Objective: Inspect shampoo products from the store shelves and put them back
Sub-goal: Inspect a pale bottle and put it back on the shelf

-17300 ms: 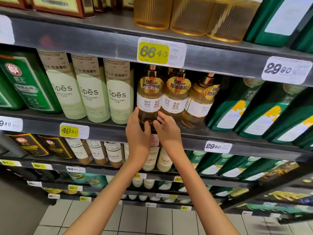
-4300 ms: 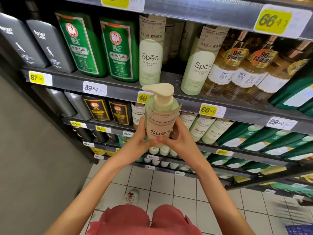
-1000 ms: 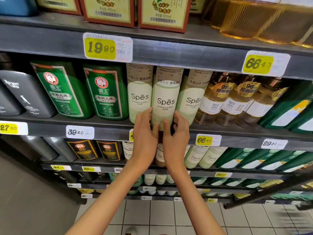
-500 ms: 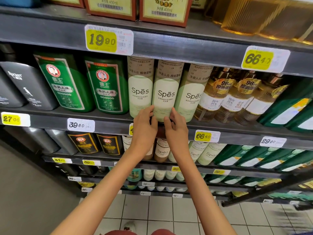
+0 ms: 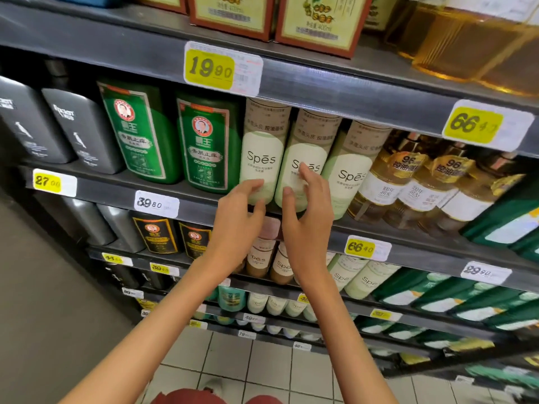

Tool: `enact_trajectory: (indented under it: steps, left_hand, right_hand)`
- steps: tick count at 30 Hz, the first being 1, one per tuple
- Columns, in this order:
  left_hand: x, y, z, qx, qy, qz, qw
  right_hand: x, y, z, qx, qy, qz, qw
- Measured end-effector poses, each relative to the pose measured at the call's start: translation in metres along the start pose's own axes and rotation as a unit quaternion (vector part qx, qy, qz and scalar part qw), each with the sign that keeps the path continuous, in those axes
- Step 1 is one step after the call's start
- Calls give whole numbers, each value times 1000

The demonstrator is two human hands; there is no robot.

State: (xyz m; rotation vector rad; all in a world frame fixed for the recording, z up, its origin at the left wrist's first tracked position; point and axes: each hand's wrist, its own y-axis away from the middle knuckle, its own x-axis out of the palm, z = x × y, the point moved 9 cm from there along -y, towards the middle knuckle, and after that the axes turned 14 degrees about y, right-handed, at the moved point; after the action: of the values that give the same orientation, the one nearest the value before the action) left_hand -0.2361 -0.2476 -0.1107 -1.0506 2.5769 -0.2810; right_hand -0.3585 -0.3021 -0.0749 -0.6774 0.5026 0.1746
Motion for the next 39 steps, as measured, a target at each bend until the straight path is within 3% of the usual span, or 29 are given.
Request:
enact_trajectory:
  steps: [7,12,18,25,35,39]
  left_hand:
    - [-49,-4,6,-13,40,-44,998]
    - [-63,-10,8,-4,41,-53,998]
    - [-73,-12,10,17,22,-47,998]
    - [-84,-16,15,21,24,-36,999]
    - [-83,-8,17,36,61,-11,997]
    - [-81,-3,20,29,79,-4,996]
  right_hand:
    - [9,-42,53,-65,51,-49,995]
    - [19,-63,61,-8,76,-58,995]
    - [46,-73,53,49,150,-5,988]
    - [55,-75,51,80,222,-33,971]
    - [26,-41,79,6,154,-154,976]
    - [22,-22,72,7,81,-156,984]
